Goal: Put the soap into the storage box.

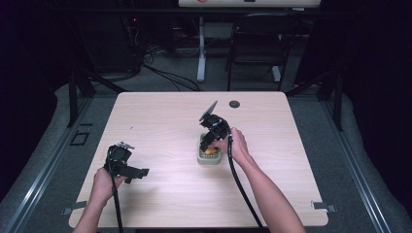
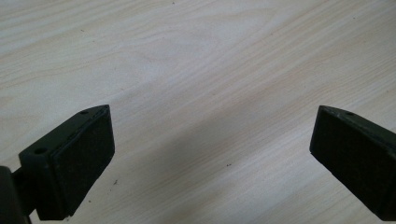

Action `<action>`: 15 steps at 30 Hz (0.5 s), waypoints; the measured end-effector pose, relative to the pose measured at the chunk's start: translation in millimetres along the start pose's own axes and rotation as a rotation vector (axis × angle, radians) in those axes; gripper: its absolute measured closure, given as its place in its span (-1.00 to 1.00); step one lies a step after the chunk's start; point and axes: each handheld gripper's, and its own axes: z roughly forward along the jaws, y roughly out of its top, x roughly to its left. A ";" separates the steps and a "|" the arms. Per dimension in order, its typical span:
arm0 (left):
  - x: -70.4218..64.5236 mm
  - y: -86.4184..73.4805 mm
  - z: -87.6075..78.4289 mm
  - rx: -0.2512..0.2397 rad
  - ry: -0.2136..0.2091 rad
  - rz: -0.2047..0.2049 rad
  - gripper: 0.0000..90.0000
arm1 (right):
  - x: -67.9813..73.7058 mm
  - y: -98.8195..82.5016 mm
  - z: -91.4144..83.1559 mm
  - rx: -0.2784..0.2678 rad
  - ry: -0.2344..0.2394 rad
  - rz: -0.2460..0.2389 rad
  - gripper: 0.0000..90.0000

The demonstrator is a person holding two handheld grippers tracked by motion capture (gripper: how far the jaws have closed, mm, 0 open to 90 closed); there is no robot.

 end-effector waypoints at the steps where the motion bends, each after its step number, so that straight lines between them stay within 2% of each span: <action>1: 0.0 0.0 0.0 0.001 0.000 0.002 -1.00 | 0.3 0.7 0.6 -0.004 -0.001 0.000 -0.43; 4: 0.0 -0.1 -0.2 0.000 0.000 0.001 -1.00 | 0.9 2.3 3.5 -0.024 -0.014 0.005 -0.43; 9: -0.1 0.0 -0.1 0.001 -0.001 0.003 -1.00 | 2.3 5.7 5.4 -0.011 -0.037 0.007 -0.43; 11: -0.1 -0.1 -0.2 0.001 0.000 0.001 -1.00 | 4.3 7.3 8.4 -0.021 -0.048 0.027 -0.43; 14: 0.1 -0.2 -0.1 0.000 0.002 -0.001 -1.00 | 4.3 8.1 9.0 -0.020 -0.052 0.026 -0.43; 15: 0.1 -0.2 -0.1 0.001 0.001 0.001 -1.00 | 5.3 7.7 10.9 -0.039 -0.052 0.047 -0.43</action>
